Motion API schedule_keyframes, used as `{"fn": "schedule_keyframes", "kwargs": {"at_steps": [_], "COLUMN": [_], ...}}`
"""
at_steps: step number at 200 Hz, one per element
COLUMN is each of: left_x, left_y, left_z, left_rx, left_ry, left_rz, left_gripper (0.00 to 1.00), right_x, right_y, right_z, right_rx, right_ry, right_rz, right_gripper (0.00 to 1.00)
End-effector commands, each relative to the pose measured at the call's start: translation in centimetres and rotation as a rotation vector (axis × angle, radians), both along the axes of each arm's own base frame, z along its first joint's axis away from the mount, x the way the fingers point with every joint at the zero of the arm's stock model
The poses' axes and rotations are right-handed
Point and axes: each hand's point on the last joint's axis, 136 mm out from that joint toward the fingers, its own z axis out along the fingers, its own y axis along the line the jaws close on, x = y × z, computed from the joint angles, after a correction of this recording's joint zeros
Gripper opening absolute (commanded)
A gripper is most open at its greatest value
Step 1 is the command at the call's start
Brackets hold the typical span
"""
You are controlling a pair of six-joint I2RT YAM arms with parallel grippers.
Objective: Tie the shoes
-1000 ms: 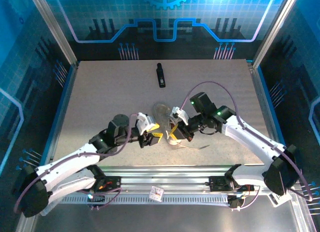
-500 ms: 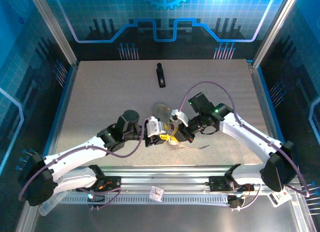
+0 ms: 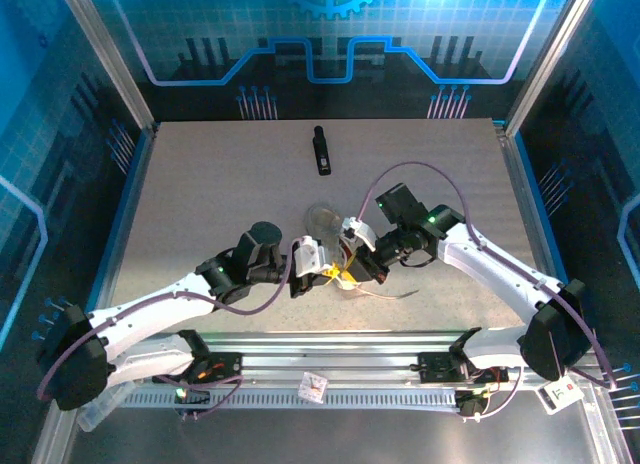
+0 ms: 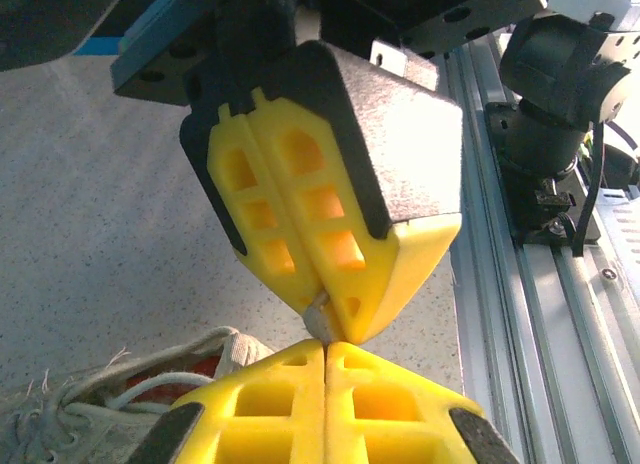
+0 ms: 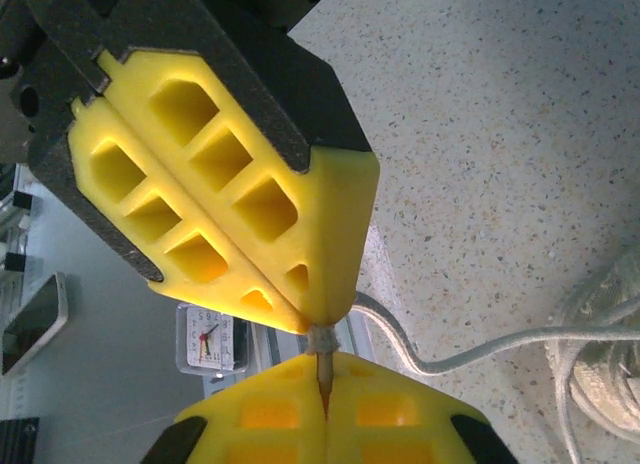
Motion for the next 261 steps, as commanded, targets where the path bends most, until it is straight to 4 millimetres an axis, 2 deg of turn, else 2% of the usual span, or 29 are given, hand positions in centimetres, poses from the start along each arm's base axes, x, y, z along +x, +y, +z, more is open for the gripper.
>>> {"fn": "schedule_keyframes", "kwargs": {"at_steps": [1,9,25,40,64,92,121,143,163,210,238,261], "left_x": [-0.3,-0.1,0.3,0.4,0.6,0.6,0.2,-0.7,-1.6,-2.8,-3.6,-4.1], "left_y": [0.4,0.7,1.5,1.9,2.2,1.9,1.8,1.7,1.2,-0.2,-2.7,-4.9], "left_z": [-1.3,-1.9,-3.2,-4.3,-5.3,-5.4,-5.0,-3.4,-1.5,3.4,5.6,7.1], "left_rx": [-0.025,-0.035,-0.051,-0.081,-0.138,-0.171,-0.18,-0.217,-0.22,-0.238,-0.246,-0.264], "left_ry": [0.096,0.123,0.198,0.262,0.288,0.27,0.263,0.246,0.217,0.142,0.112,0.095], "left_rz": [0.058,0.099,0.185,0.241,0.285,0.279,0.267,0.239,0.201,0.123,0.05,-0.003], "left_gripper": [0.0,0.0,0.0,0.0,0.0,0.0,0.0,0.0,0.0,0.0,0.0,0.0], "right_x": [1.2,1.9,3.7,5.4,6.9,8.3,8.9,9.2,10.0,11.4,11.6,11.6], "right_y": [0.2,0.0,-0.5,-0.9,-0.7,-0.2,1.4,1.9,0.9,-4.1,-7.0,-8.1], "right_z": [0.8,0.6,0.4,0.2,-0.4,-2.5,-4.5,-5.3,-5.2,-2.3,-0.6,0.0], "right_rx": [0.015,-0.008,-0.065,-0.123,-0.195,-0.269,-0.337,-0.387,-0.4,-0.345,-0.318,-0.298], "right_ry": [-0.027,-0.04,-0.066,-0.077,-0.091,-0.061,-0.036,-0.03,-0.036,-0.063,-0.08,-0.082], "right_rz": [-0.046,-0.085,-0.198,-0.316,-0.418,-0.502,-0.502,-0.516,-0.575,-0.734,-0.789,-0.807], "right_gripper": [0.23,0.26,0.26,0.22,0.19,0.19,0.2,0.2,0.21,0.26,0.26,0.25]}}
